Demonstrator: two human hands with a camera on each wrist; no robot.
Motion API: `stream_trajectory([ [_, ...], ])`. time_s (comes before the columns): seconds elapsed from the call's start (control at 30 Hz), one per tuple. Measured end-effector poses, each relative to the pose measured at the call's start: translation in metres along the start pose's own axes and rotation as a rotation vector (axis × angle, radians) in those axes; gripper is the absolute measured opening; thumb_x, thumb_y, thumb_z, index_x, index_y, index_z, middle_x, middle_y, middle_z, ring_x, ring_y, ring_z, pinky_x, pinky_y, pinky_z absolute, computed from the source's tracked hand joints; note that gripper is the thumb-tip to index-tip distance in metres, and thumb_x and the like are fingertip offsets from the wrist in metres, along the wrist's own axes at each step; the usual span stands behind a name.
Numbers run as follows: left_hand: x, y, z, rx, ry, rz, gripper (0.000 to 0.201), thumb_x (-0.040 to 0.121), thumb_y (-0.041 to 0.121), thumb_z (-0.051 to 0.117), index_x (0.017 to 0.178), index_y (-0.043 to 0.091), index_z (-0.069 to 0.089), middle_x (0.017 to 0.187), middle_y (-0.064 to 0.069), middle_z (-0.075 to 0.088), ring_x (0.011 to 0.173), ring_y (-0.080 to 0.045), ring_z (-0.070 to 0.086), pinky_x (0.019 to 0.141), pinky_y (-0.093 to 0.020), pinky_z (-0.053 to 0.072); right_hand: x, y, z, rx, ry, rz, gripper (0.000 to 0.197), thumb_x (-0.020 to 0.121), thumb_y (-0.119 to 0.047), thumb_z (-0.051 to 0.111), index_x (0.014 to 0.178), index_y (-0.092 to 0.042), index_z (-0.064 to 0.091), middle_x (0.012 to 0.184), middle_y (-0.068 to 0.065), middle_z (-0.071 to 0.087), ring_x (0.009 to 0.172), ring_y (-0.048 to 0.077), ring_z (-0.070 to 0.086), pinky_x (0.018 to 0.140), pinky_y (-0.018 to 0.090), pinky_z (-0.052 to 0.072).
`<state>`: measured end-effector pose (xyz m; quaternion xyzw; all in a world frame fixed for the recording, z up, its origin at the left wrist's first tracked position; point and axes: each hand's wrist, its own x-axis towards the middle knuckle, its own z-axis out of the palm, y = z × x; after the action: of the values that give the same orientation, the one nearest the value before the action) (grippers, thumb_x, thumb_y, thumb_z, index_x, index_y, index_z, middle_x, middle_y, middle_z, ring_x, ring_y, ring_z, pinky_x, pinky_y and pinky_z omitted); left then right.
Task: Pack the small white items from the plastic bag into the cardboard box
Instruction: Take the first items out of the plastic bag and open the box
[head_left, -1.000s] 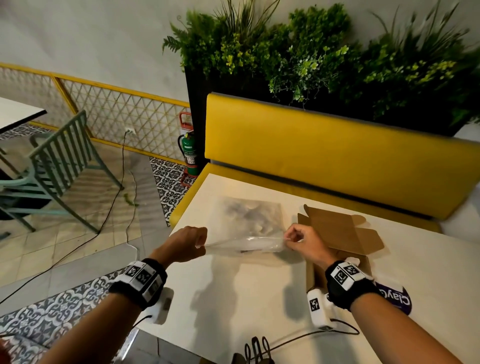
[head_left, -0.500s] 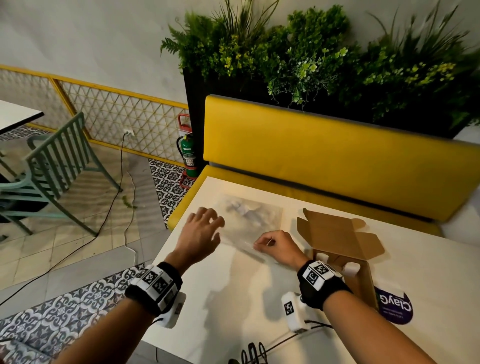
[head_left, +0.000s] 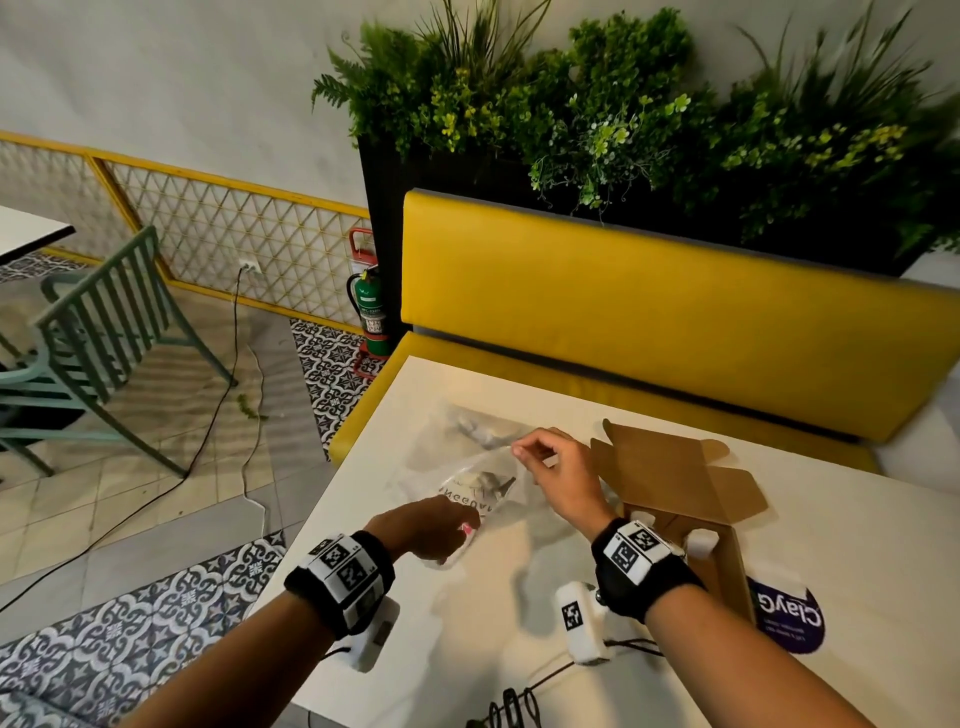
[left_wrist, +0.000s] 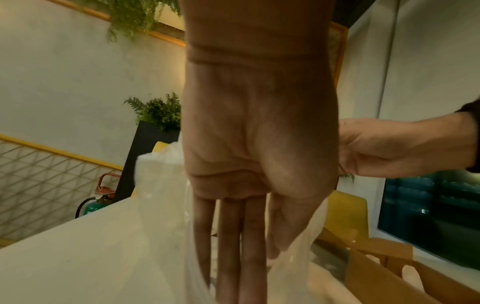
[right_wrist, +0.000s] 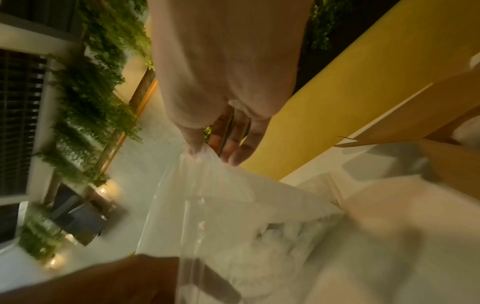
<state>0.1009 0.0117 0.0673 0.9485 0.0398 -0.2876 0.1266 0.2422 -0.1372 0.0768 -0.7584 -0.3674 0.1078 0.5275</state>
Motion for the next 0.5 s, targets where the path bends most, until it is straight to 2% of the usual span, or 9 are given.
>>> stream_trajectory([
  [0.03, 0.003, 0.000, -0.001, -0.046, 0.011, -0.025, 0.041, 0.096, 0.011, 0.044, 0.137, 0.018, 0.047, 0.135, -0.010, 0.055, 0.122, -0.031, 0.052, 0.096, -0.032, 0.041, -0.001, -0.002, 0.001, -0.032, 0.016, -0.032, 0.012, 0.087, -0.013, 0.070, 0.085, -0.025, 0.071, 0.083, -0.010, 0.067, 0.077, 0.006, 0.061, 0.072, 0.024, 0.051],
  [0.1, 0.010, 0.000, -0.004, -0.107, 0.159, -0.065, 0.038, 0.096, 0.017, 0.047, 0.133, 0.023, 0.051, 0.131, -0.010, 0.059, 0.117, -0.030, 0.057, 0.094, -0.033, 0.045, -0.003, -0.006, 0.002, -0.072, 0.014, -0.068, 0.005, 0.087, -0.015, 0.071, 0.085, -0.020, 0.072, 0.084, -0.007, 0.067, 0.077, 0.007, 0.061, 0.072, 0.023, 0.052],
  [0.17, 0.017, 0.002, -0.008, -0.066, 0.300, -0.048, 0.037, 0.095, 0.018, 0.047, 0.131, 0.022, 0.051, 0.127, -0.008, 0.059, 0.116, -0.028, 0.055, 0.094, -0.037, 0.047, -0.005, -0.009, 0.004, -0.091, -0.035, -0.082, 0.003, 0.087, -0.019, 0.071, 0.085, -0.020, 0.073, 0.085, -0.008, 0.068, 0.078, 0.006, 0.062, 0.073, 0.022, 0.051],
  [0.23, 0.023, 0.004, -0.010, -0.044, 0.374, -0.063, 0.039, 0.094, 0.018, 0.047, 0.133, 0.021, 0.048, 0.128, -0.007, 0.054, 0.121, -0.028, 0.049, 0.094, -0.042, 0.047, -0.006, -0.015, 0.007, -0.088, -0.058, -0.099, 0.004, 0.087, -0.021, 0.070, 0.085, -0.019, 0.073, 0.087, -0.008, 0.068, 0.079, 0.006, 0.063, 0.074, 0.021, 0.050],
  [0.27, 0.026, 0.004, -0.010, -0.053, 0.357, -0.095, 0.045, 0.093, 0.020, 0.051, 0.137, 0.019, 0.042, 0.132, -0.009, 0.048, 0.124, -0.031, 0.046, 0.096, -0.046, 0.047, -0.006, -0.019, 0.008, -0.073, -0.050, -0.113, 0.004, 0.088, -0.021, 0.070, 0.085, -0.019, 0.073, 0.087, -0.008, 0.069, 0.080, 0.006, 0.063, 0.074, 0.021, 0.051],
  [0.33, 0.026, 0.002, -0.013, -0.126, 0.268, -0.147, 0.073, 0.088, 0.026, 0.063, 0.148, 0.017, 0.023, 0.144, -0.017, 0.034, 0.131, -0.040, 0.037, 0.103, -0.048, 0.041, -0.007, -0.027, 0.006, -0.028, -0.025, -0.145, 0.004, 0.088, -0.020, 0.071, 0.086, -0.017, 0.073, 0.087, -0.009, 0.069, 0.081, 0.008, 0.064, 0.073, 0.021, 0.052],
  [0.4, 0.029, -0.010, -0.011, -0.311, 0.219, -0.129, 0.100, 0.078, 0.025, 0.077, 0.151, 0.017, 0.009, 0.149, -0.015, 0.032, 0.138, -0.035, 0.033, 0.107, -0.040, 0.034, -0.009, -0.033, 0.004, 0.006, -0.017, -0.151, 0.003, 0.087, -0.020, 0.072, 0.086, -0.017, 0.074, 0.087, -0.010, 0.068, 0.082, 0.009, 0.065, 0.070, 0.020, 0.053],
  [0.43, 0.033, -0.016, -0.009, -0.390, 0.230, -0.085, 0.107, 0.071, 0.024, 0.083, 0.149, 0.019, 0.010, 0.146, -0.010, 0.037, 0.136, -0.030, 0.037, 0.106, -0.035, 0.035, -0.010, -0.034, 0.003, 0.014, -0.019, -0.145, 0.003, 0.086, -0.020, 0.073, 0.085, -0.017, 0.074, 0.086, -0.010, 0.068, 0.081, 0.009, 0.065, 0.069, 0.019, 0.052],
  [0.5, 0.042, -0.021, -0.007, -0.447, 0.261, -0.045, 0.102, 0.063, 0.025, 0.086, 0.142, 0.021, 0.021, 0.138, -0.004, 0.046, 0.128, -0.026, 0.046, 0.100, -0.030, 0.039, -0.012, -0.032, 0.001, 0.024, -0.017, -0.130, 0.003, 0.085, -0.018, 0.073, 0.086, -0.015, 0.074, 0.086, -0.008, 0.069, 0.081, 0.008, 0.065, 0.071, 0.020, 0.052],
])
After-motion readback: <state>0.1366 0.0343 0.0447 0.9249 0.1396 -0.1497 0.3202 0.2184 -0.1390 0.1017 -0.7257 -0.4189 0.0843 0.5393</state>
